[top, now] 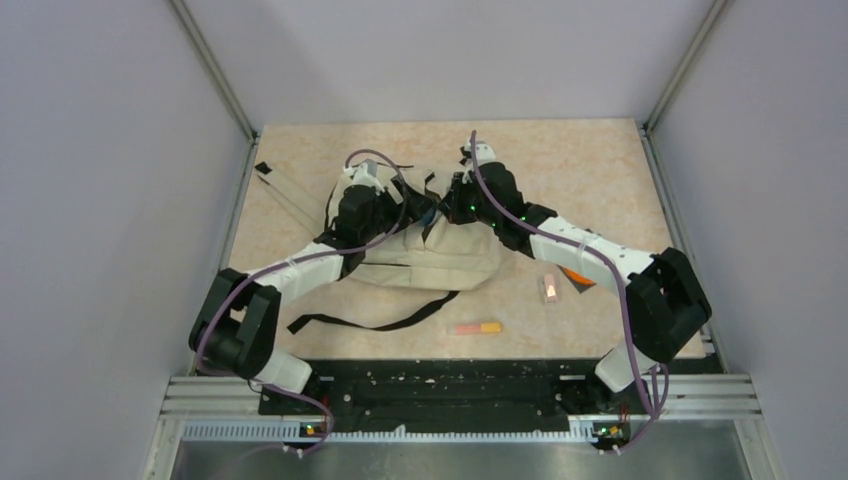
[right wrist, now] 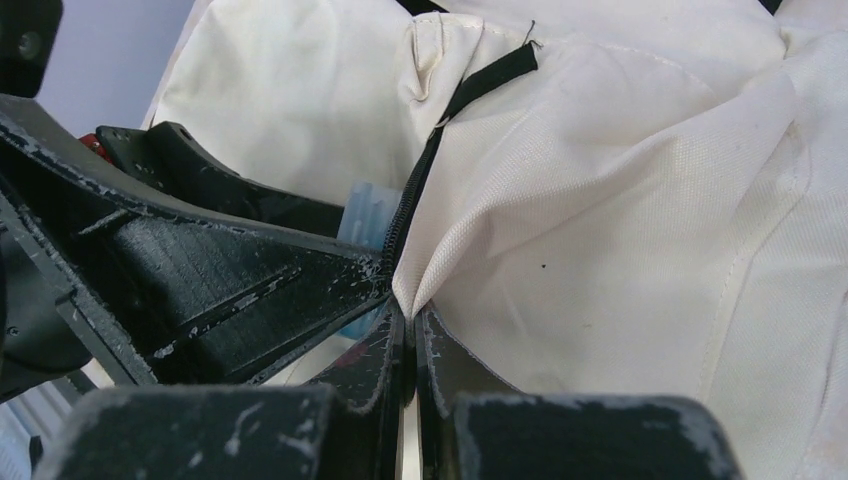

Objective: Pack the student bag
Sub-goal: Place the personal item in the student bag.

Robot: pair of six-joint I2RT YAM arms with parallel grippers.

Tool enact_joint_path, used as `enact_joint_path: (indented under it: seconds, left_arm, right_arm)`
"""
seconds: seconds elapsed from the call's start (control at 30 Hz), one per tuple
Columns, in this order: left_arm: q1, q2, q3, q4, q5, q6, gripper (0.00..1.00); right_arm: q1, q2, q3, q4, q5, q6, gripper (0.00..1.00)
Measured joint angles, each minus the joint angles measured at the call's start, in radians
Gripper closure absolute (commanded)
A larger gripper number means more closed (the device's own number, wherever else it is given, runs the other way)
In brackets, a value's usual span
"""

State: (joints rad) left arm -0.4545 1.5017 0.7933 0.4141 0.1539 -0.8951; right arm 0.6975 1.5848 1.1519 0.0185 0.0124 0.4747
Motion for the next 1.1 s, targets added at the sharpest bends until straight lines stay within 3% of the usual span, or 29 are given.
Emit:
enact_joint_path:
  seconds: [0.33, 0.57, 0.73, 1.1]
  left_arm:
    - [-0.014, -0.178, -0.006, -0.222, -0.119, 0.176, 0.07]
    - [-0.014, -0.218, -0.043, -0.209, -0.084, 0.217, 0.43]
    - [-0.014, -0.172, -0.043, -0.164, -0.013, 0.218, 0.62]
    - [-0.024, -0.002, 0.029, -0.028, 0.104, 0.225, 0.73]
  right_arm:
    - [0.000, 0.000, 0.000, 0.004, -0.015, 0.001, 1.00]
    - [0.000, 0.000, 0.000, 0.005, -0.026, 0.001, 1.00]
    - [0.000, 0.000, 0.000, 0.005, -0.029, 0.001, 1.00]
    - [-0.007, 0.000, 0.000, 0.004, -0.029, 0.001, 1.00]
